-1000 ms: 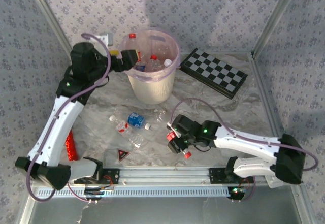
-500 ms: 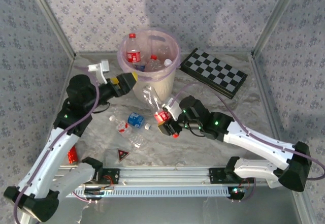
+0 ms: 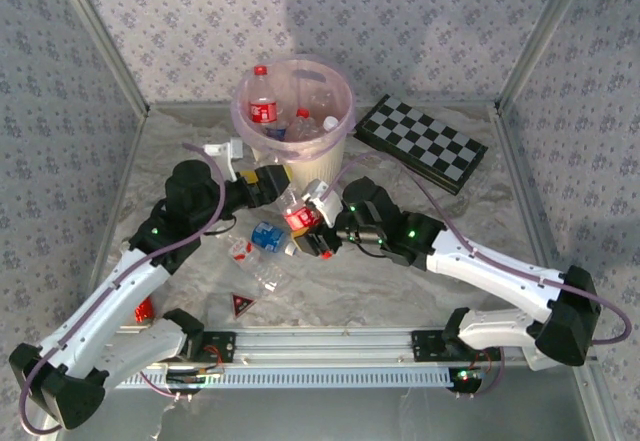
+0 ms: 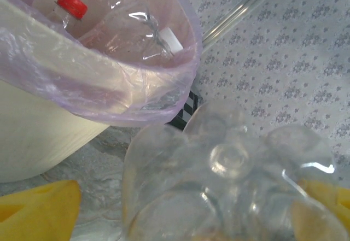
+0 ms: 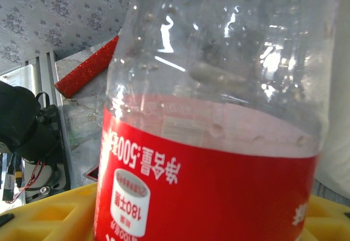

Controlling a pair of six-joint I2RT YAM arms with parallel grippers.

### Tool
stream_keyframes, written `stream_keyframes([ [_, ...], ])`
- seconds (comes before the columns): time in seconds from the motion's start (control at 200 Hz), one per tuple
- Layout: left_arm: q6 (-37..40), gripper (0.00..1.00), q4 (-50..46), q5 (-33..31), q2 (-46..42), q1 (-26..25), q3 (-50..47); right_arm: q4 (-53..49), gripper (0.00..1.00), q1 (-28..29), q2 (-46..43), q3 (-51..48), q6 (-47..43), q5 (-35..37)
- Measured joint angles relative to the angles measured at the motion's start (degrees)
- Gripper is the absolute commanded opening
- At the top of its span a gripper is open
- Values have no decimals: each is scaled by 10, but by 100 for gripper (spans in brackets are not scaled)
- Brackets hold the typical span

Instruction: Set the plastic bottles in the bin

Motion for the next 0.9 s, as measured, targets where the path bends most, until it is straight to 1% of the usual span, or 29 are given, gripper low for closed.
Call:
stream_keyframes([
  [0.29, 1, 56, 9, -30, 0, 0, 0, 10, 62, 6, 22, 0, -3, -14],
  [0.415, 2, 42, 5, -39, 0, 0, 0, 9, 74, 5, 24, 5, -2, -14],
  [0.515, 2, 37, -6, -43, 2, 1, 11, 3, 85, 4, 28, 13, -6, -16],
  [0.625, 4, 35, -25, -51, 8, 7, 36, -5, 100, 4, 28, 27, -17, -24],
  [0.77, 10, 28, -37, -52, 16, 27, 77, -24, 100, -1, 20, 41, -19, -24],
  [0.9, 24, 22, -47, -49, 30, 55, 126, -53, 100, -16, -19, 42, -22, -6],
])
